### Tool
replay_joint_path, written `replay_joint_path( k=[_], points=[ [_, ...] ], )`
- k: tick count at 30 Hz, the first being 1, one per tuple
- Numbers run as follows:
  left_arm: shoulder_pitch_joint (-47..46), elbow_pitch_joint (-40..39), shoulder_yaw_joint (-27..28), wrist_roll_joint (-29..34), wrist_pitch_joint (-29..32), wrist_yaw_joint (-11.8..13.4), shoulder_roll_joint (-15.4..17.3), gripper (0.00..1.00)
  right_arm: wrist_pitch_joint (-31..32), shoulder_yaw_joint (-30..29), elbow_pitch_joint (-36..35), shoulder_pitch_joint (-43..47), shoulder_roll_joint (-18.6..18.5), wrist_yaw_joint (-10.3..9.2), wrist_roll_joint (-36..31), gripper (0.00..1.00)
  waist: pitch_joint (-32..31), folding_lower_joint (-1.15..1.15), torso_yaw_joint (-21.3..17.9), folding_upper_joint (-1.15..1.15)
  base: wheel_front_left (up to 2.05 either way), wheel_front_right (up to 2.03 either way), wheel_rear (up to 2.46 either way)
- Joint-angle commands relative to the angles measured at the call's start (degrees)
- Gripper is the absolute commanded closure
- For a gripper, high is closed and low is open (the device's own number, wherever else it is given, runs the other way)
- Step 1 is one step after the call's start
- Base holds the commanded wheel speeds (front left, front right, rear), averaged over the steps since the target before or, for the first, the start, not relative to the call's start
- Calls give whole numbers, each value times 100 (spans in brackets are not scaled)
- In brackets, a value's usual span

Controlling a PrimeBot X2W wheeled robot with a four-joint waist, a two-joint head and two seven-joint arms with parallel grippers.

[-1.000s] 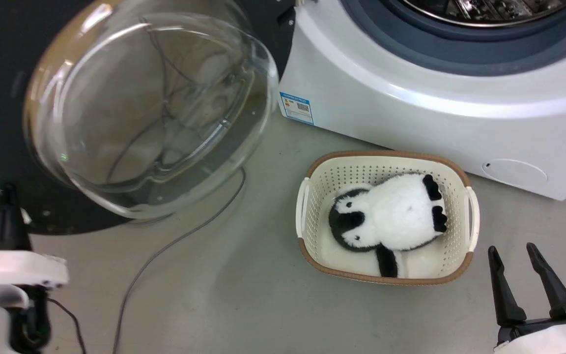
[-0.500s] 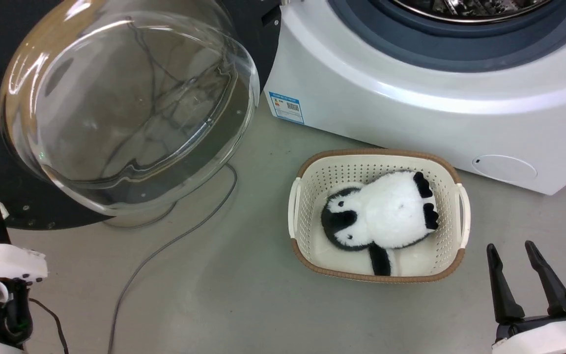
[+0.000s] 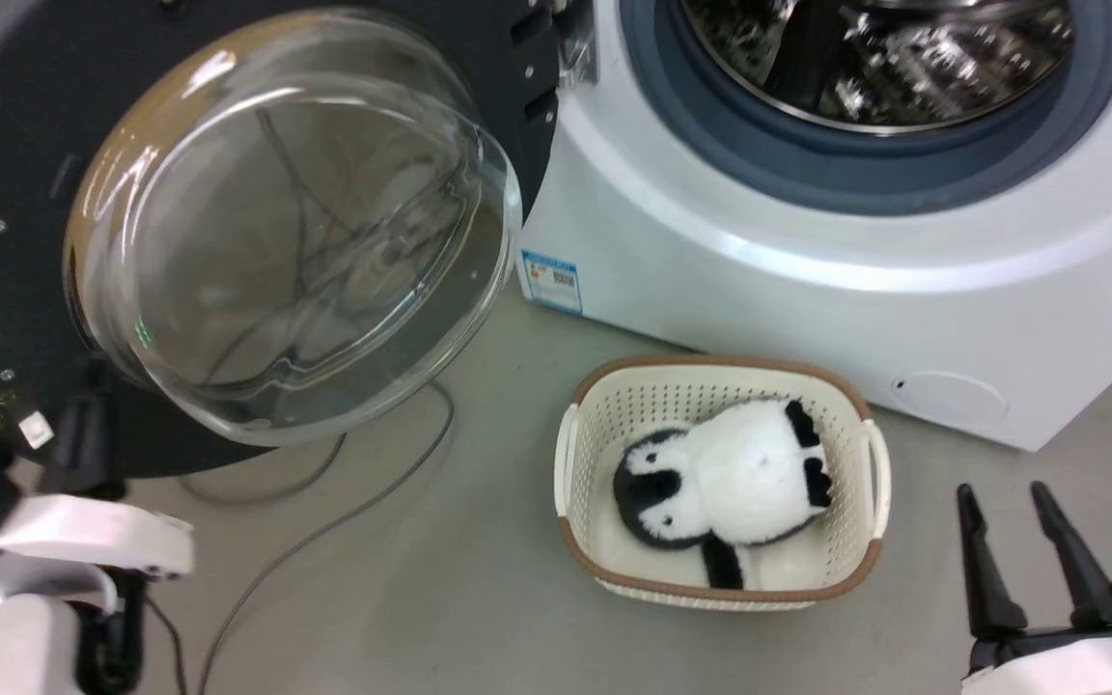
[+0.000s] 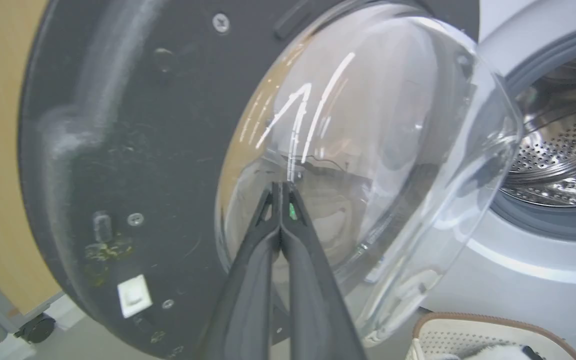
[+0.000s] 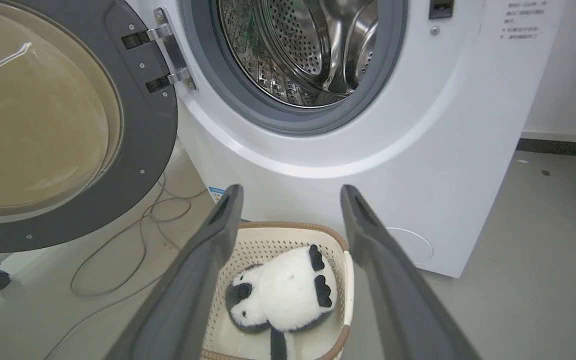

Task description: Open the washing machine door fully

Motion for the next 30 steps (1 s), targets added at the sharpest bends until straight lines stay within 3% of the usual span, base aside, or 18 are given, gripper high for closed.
replay_joint_path(
  k=[1, 14, 30],
  points=[
    [108, -166, -140, 136, -38, -28, -57, 100, -51, -75, -55, 16, 41, 3, 17, 0, -192, 0, -88, 0, 0, 0, 0],
    [775, -1156, -940, 353, 142, 2, -562, 100, -72, -181, -735, 222, 204, 3, -176, 0, -848, 0, -664, 0, 0, 0, 0],
    [1655, -1371, -1177, 652, -66, 112, -932, 100, -73, -54, -1529, 640, 448, 3, -474, 0, -1194, 0, -1624, 0, 0, 0, 0]
  ],
)
